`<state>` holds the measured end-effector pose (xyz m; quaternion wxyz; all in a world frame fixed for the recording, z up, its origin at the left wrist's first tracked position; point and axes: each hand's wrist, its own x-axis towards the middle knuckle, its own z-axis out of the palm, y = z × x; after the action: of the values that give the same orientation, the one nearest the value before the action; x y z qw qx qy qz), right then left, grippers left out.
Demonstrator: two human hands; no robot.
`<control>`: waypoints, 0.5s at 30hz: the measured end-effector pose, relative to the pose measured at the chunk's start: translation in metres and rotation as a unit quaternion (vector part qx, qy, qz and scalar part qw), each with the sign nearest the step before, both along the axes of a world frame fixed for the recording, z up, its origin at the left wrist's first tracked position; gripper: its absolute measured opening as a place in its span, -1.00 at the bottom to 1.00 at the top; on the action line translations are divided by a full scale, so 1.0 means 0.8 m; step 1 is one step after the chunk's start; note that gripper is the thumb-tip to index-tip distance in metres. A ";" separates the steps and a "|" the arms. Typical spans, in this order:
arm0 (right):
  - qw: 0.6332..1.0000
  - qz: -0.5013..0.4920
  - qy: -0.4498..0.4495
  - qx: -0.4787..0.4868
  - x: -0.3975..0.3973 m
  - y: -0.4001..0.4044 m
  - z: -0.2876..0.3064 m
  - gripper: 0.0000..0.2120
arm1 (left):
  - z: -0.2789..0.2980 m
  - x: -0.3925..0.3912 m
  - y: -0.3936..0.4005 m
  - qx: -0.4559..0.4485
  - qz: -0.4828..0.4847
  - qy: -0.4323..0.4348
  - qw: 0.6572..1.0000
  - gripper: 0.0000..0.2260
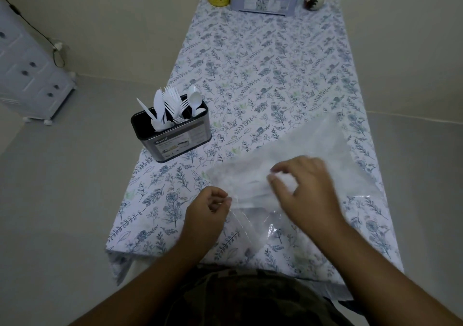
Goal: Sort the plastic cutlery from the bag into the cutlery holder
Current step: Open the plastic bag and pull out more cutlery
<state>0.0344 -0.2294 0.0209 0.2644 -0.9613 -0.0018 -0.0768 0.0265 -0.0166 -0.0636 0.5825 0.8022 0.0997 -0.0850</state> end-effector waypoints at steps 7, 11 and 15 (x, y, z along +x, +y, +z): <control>0.968 0.078 0.193 -0.141 -0.012 0.047 -0.059 -0.40 | 0.021 0.004 -0.004 -0.010 -0.102 -0.018 0.995 -0.78; 0.982 0.023 0.177 -0.068 -0.005 0.036 -0.063 -0.74 | 0.004 0.001 -0.002 0.102 -0.207 -0.037 0.972 -0.77; 0.989 -0.001 0.145 0.037 -0.007 0.033 -0.066 -0.80 | -0.019 0.007 -0.005 0.230 -0.260 -0.106 0.932 -0.57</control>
<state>0.0290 -0.2028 -0.0317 0.2973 -0.9518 0.0406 0.0627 0.0319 -0.0203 -0.0787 0.3465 0.9166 -0.1578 -0.1222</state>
